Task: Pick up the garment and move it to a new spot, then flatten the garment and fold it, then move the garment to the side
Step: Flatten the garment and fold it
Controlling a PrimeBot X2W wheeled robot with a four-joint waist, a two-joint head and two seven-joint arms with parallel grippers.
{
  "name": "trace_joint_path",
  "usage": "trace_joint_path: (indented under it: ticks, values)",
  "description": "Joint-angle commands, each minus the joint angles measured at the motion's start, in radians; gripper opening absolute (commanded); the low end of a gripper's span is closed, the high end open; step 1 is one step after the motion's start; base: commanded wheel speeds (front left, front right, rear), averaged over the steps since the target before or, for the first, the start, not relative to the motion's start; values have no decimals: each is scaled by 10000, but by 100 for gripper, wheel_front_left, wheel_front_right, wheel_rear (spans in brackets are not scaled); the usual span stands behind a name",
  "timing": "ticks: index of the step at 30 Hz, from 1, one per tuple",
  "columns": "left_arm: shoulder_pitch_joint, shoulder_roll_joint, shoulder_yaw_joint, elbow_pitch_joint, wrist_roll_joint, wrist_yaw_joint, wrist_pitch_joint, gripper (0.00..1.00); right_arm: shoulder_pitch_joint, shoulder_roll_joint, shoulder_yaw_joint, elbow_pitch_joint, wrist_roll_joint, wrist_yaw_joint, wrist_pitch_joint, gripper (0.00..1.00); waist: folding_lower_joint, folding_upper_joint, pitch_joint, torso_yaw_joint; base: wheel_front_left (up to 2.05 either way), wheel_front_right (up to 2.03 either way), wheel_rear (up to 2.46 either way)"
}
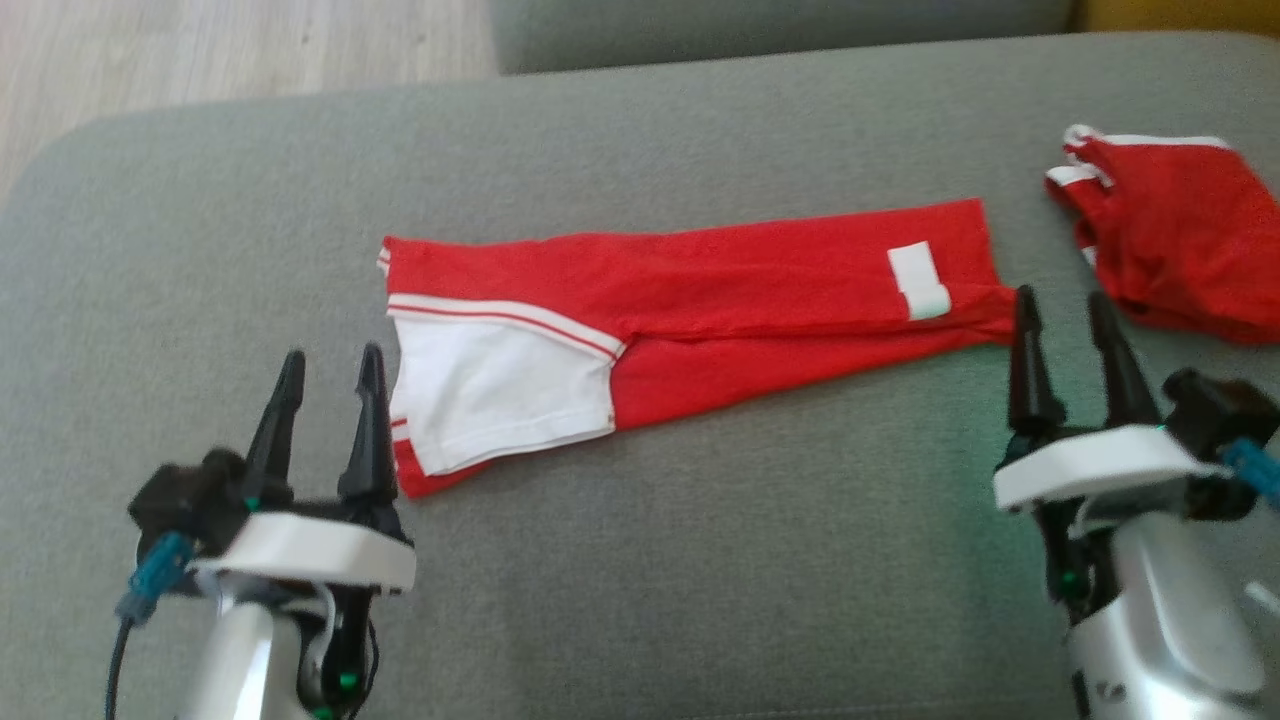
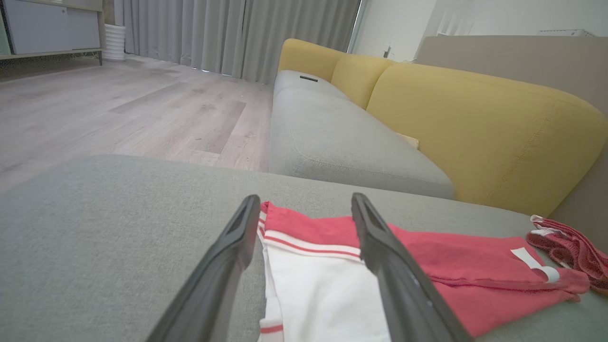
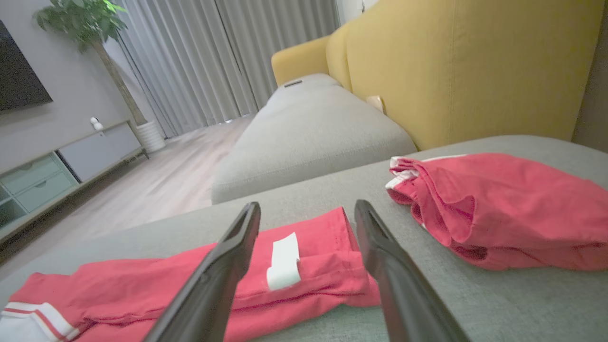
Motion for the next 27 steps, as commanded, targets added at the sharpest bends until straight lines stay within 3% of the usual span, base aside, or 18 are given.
trace_joint_path:
  ticks: [1, 14, 19, 24, 25, 26, 27]
  values:
    - [-674, 8, 246, -268, 110, -79, -54, 100, -687, 48, -119, -22, -252, -9, 243, 100, 0, 0, 312, 272, 0, 0, 0]
    - [-1115, -1, -250, -210, -176, -28, -55, 100, -2388, 60, -2581, 2989, -1299, -9, 1081, 100, 0, 0, 1091, 1094, 0, 0, 0]
    - [-1200, -2, -263, -197, -190, 9, -55, 100, -2833, 62, -2848, 4146, -1308, -9, 1286, 100, 0, 0, 1146, 1173, 0, 0, 0]
    - [-1272, -2, -293, -181, -198, 62, -55, 100, -3134, 63, -2392, 5057, -954, -9, 1156, 100, 0, 0, 1153, 1101, 0, 0, 0]
    - [-1275, -2, -303, -173, -201, 65, -55, 100, -3198, 63, -2226, 5198, -782, -9, 1081, 79, 0, 0, 1144, 1067, 0, 0, 0]
    - [-1268, -2, -308, -155, -198, 63, -55, 100, -3260, 63, -2054, 5318, -606, -9, 974, 30, 0, 0, 1125, 1017, 0, 0, 0]
    - [-1256, -2, -321, -128, -191, 52, -55, 100, -3304, 63, -1880, 5421, -455, -9, 853, 0, 0, 0, 1102, 977, 0, 0, 0]
